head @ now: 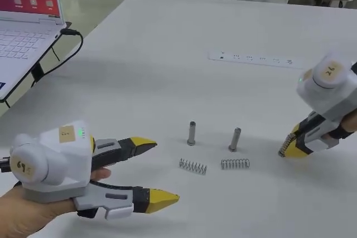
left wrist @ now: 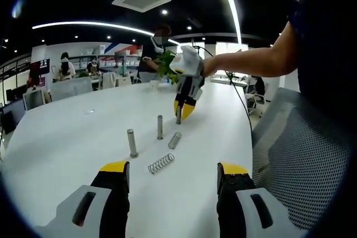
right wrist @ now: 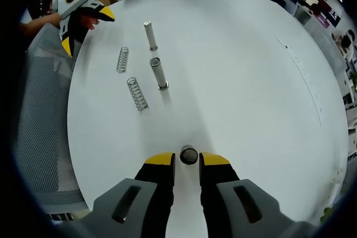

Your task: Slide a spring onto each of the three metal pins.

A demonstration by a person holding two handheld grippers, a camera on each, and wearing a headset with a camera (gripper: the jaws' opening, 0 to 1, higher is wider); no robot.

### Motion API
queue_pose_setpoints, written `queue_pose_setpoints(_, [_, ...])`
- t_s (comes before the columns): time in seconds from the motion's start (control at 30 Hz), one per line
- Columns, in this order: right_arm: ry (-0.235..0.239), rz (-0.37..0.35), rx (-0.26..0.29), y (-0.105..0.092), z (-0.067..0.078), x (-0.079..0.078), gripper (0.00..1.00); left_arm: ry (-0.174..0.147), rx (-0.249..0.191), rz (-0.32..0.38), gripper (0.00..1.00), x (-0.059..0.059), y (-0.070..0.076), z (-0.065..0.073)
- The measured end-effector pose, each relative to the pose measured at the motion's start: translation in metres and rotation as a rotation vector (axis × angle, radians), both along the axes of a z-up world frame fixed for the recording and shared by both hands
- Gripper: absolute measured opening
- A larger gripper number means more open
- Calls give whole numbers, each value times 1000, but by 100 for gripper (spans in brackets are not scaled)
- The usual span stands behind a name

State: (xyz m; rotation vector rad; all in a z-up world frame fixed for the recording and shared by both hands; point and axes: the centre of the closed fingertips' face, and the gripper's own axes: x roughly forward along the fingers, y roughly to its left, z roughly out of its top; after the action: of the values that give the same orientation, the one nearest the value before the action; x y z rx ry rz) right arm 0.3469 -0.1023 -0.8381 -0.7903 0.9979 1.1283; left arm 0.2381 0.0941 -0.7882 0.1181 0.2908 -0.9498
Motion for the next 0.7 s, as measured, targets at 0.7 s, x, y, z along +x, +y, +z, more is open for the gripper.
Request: queue_pose_setpoints(0.7, [-17,-41,27,-11,7,-11,23,1,24,-56,58,1,-9,-1])
